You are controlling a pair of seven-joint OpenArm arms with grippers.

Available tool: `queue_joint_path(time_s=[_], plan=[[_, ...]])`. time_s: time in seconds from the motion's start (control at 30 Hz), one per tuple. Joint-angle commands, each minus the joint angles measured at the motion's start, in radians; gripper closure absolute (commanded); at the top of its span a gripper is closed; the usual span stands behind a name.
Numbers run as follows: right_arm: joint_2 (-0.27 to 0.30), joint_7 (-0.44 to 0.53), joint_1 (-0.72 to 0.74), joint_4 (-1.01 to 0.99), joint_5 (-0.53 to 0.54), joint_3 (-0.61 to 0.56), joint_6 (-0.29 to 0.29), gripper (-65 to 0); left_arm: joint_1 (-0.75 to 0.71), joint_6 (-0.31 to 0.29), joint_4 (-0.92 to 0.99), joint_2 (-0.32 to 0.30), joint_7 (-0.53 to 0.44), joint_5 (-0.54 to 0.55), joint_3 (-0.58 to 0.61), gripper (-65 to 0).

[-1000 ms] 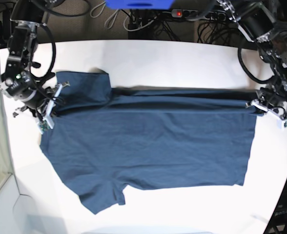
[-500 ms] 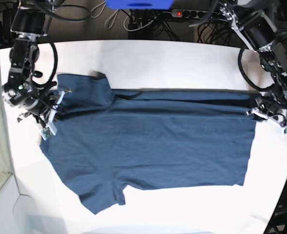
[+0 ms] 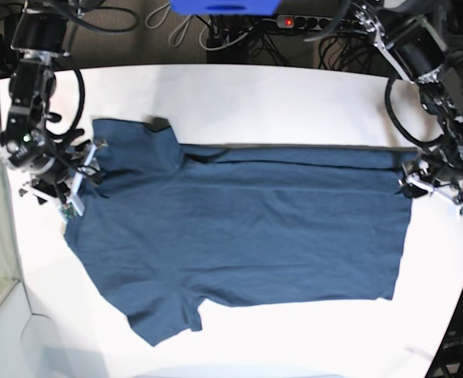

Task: Layout the t-shirt on the table in an organized manner, then fold the t-shirt properly
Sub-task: 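Regrasp the folded edge with the right gripper near the collar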

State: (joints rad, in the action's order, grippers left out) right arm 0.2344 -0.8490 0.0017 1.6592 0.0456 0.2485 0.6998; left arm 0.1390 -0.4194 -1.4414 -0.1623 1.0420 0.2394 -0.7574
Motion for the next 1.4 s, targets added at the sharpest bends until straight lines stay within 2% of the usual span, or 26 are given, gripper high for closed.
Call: queue_joint_path(time_s=[0.0,0.13,0.3,0.5,0.67,0.87,0.93,0.97,1.13,1.37], plan=[[0.015,0.015,-0.018,0.048,0.012,0.005,-0.002,-38.9,0.011,-0.002,-0.049,-0.015,-0.018,0.016,-0.004,-36.1],[0.007,0.017,-0.111,0.121,0.018,0.007,-0.002,-38.8,-0.040,-0.003,-0.108,-0.015,-0.022,0.016,-0.004,-36.1],[-0.023,0.026,-0.182,0.117,0.018,0.005,-0.002,-38.8,-0.063,-0.003,-0.063,-0.015,-0.029,0.010,-0.004,-36.1],[-0.056,0.026,-0.210,0.117,0.012,0.005,-0.002,-38.8,-0.063,-0.002,0.034,-0.015,-0.045,0.007,-0.004,-36.0],[-0.057,0.027,-0.222,0.088,0.013,0.002,-0.002,-38.8,-0.092,0.001,0.075,-0.015,-0.124,0.007,-0.004,-36.0],[-0.056,0.076,-0.220,-0.021,0.013,0.001,-0.002,-38.4,-0.086,-0.002,0.159,-0.035,-0.139,0.007,-0.004,-35.8],[-0.056,0.090,-0.220,-0.040,0.013,0.001,-0.002,-34.7,-0.085,-0.003,0.173,-0.035,-0.141,0.008,-0.004,-35.8],[-0.056,0.090,-0.220,-0.047,0.013,0.001,-0.002,-30.3,-0.085,-0.003,0.173,-0.035,-0.150,0.007,-0.004,-35.8],[-0.056,0.084,-0.211,-0.043,0.013,-0.001,-0.002,0.0,-0.085,-0.003,0.173,-0.035,-0.165,0.008,-0.003,-35.8],[-0.042,0.081,-0.176,0.095,0.012,-0.001,-0.002,0.0,-0.091,-0.003,0.167,-0.035,-0.162,0.013,-0.003,-35.7]])
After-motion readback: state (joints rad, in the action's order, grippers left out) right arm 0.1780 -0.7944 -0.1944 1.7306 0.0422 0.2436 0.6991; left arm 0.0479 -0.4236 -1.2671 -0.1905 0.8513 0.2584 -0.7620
